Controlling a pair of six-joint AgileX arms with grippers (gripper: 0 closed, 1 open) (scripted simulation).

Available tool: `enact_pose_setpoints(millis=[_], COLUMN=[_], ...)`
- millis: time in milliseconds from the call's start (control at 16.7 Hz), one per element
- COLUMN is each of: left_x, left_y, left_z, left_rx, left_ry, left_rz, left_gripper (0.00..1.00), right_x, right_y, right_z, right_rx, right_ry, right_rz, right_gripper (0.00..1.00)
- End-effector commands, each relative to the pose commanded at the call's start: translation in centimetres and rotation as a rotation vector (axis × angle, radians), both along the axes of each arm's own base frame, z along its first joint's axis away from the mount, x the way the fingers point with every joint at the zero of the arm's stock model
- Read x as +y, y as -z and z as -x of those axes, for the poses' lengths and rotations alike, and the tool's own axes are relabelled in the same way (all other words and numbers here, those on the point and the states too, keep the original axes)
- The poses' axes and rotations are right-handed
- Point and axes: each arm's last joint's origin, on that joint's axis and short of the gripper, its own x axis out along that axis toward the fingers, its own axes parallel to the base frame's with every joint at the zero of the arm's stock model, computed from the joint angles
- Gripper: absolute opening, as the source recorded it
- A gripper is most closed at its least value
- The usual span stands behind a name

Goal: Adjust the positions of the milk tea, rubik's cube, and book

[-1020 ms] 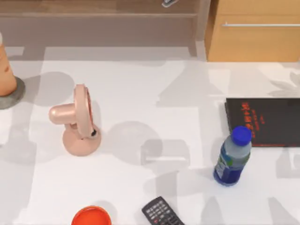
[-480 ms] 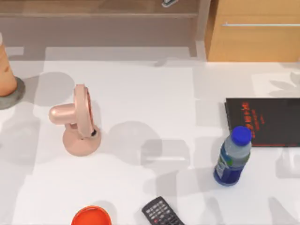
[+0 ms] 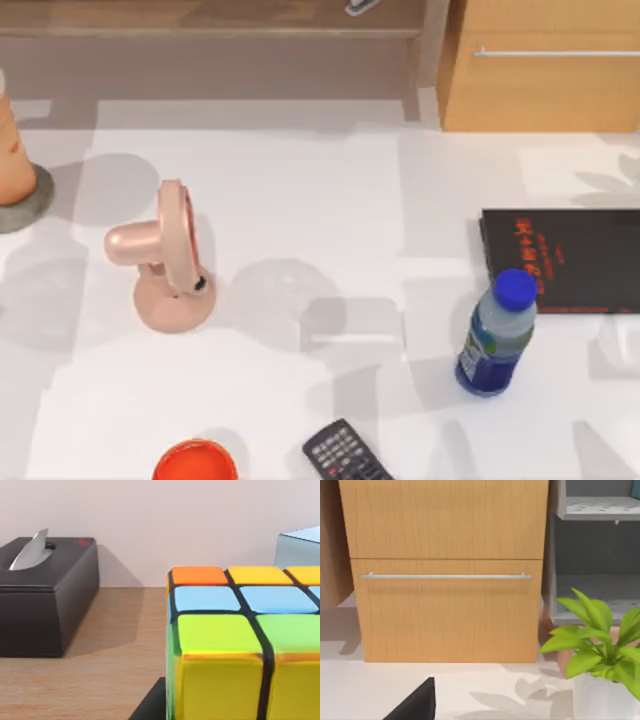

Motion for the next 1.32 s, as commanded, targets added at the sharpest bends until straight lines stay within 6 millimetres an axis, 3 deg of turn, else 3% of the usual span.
enact_pose_setpoints(millis=[660, 1320], left_x=[0.00, 0.09], left_y=[0.00, -0.10], left_z=[0.00, 0.38], left_rx=[0.000, -0.002], left_ry=[0.000, -0.002], left_rz=[0.000, 0.000], left_gripper=[0.98, 1.00], right_x=[0.00, 0.00], right_y=[0.00, 0.00], right_z=[0.00, 0.00], right_rx=[0.000, 0.000], right_ry=[0.000, 0.000], right_rz=[0.000, 0.000], right_gripper=[1.00, 1.00])
